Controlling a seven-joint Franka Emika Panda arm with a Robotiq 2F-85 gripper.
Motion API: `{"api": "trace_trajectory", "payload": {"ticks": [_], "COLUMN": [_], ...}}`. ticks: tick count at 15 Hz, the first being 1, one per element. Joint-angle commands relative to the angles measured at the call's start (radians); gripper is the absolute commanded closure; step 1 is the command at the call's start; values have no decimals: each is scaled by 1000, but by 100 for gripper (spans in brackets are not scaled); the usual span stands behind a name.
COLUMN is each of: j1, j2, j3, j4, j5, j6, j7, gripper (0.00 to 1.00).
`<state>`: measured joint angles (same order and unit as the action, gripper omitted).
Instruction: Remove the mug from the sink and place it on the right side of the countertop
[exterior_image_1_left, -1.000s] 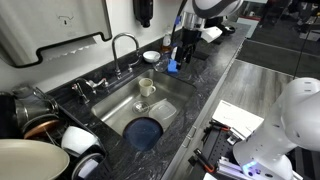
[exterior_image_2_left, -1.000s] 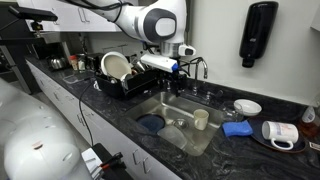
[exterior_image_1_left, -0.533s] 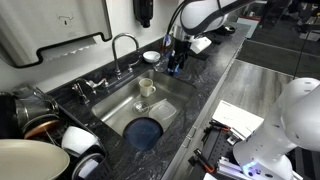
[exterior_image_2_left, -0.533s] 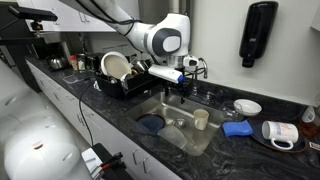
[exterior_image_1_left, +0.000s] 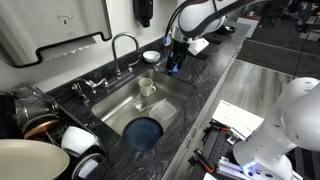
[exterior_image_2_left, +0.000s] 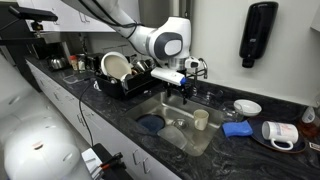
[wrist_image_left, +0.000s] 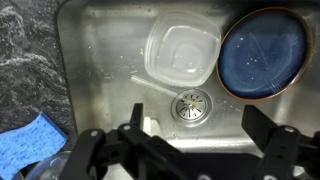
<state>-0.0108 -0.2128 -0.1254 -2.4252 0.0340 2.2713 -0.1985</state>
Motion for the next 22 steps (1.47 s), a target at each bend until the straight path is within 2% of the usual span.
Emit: {"api": "trace_trajectory", "payload": {"ticks": [1, 8, 10, 13, 16, 22], "j1": [-10, -35, -48, -54, -75, -155], "j2": [139, 394, 442, 513, 582, 722], "j3": [10, 21, 38, 42, 60, 132], "j4": [27, 101, 131, 185, 248, 381], "j5": [-2, 14, 38, 0, 27, 85], "j6": [165, 409, 431, 461, 469, 446], "j7": [-42, 2, -29, 1, -10, -53], "gripper": [0, 0, 0, 0, 0, 0]}}
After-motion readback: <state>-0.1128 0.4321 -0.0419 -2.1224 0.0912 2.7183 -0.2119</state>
